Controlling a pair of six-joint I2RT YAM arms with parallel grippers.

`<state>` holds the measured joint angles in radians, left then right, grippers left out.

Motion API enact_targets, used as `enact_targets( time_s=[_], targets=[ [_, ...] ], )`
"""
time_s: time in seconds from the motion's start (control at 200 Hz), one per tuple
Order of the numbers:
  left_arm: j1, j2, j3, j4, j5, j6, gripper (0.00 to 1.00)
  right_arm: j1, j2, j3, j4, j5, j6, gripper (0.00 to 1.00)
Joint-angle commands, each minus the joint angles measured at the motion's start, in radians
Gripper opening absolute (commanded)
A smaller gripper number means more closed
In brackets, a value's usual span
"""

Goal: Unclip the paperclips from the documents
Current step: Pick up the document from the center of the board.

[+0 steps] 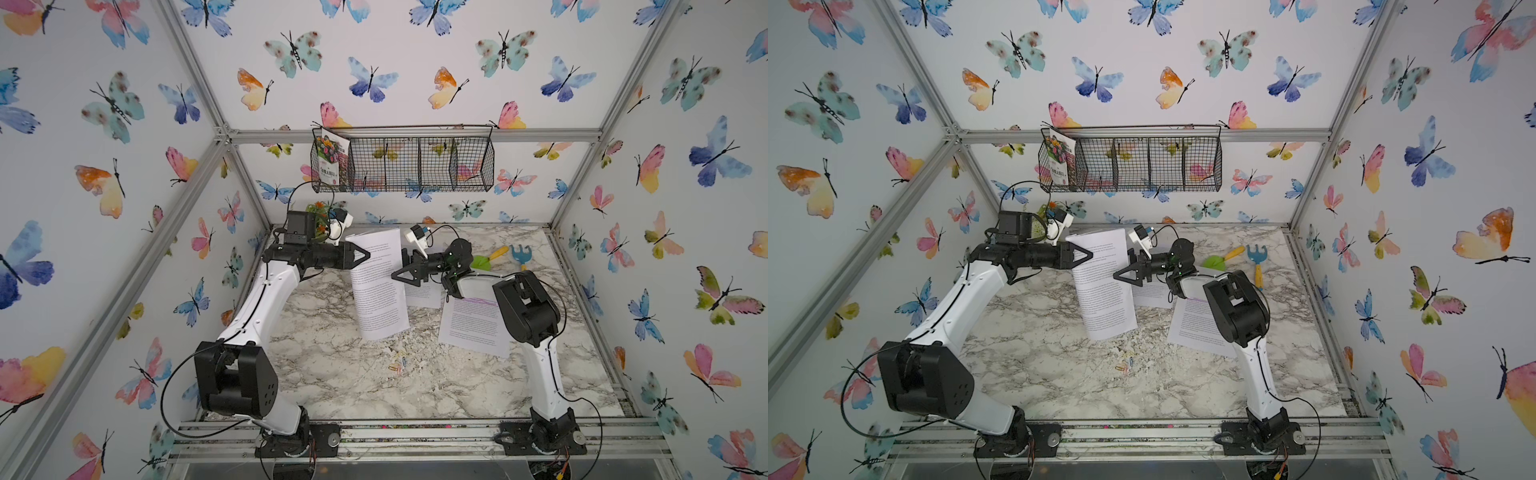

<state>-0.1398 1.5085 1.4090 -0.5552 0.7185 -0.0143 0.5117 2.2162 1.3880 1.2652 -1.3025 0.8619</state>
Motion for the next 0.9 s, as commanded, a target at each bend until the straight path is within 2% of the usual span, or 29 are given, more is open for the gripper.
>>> enact_targets(
  time_s=[0.0,0.085,0.13,0.22,0.315,0.456,0.621,0.896],
  targets=[
    [0.001,-0.113,-0.037,0.016,-0.167,0.060,0.33,-0.039,-0.118,-0.010,-0.293,0.044,-0.299,0.97],
    [0.000,-0.155,-0.068,0.067,-0.220,0.058,0.31,-0.039,-0.182,0.083,-0.798,0.121,-0.714,0.98],
    [-0.005,-0.164,-0.063,0.066,-0.255,0.068,0.29,-0.039,-0.191,0.154,-1.014,0.152,-0.878,0.98],
    [-0.019,-0.166,-0.044,0.051,-0.302,0.096,0.28,-0.039,-0.193,0.295,-1.335,0.264,-1.115,0.98],
    [-0.042,-0.168,-0.042,0.046,-0.328,0.121,0.28,-0.038,-0.181,0.422,-1.562,0.334,-1.276,0.98],
    [-0.106,-0.172,-0.049,0.037,-0.404,0.168,0.29,-0.025,-0.226,0.436,-1.619,0.421,-1.358,0.98],
    [-0.191,-0.165,-0.064,0.023,-0.479,0.219,0.29,0.034,-0.250,0.455,-1.726,0.541,-1.514,0.98],
    [-0.318,-0.132,-0.074,0.012,-0.595,0.296,0.28,0.074,-0.291,0.407,-1.668,0.688,-1.538,0.98]
  ],
)
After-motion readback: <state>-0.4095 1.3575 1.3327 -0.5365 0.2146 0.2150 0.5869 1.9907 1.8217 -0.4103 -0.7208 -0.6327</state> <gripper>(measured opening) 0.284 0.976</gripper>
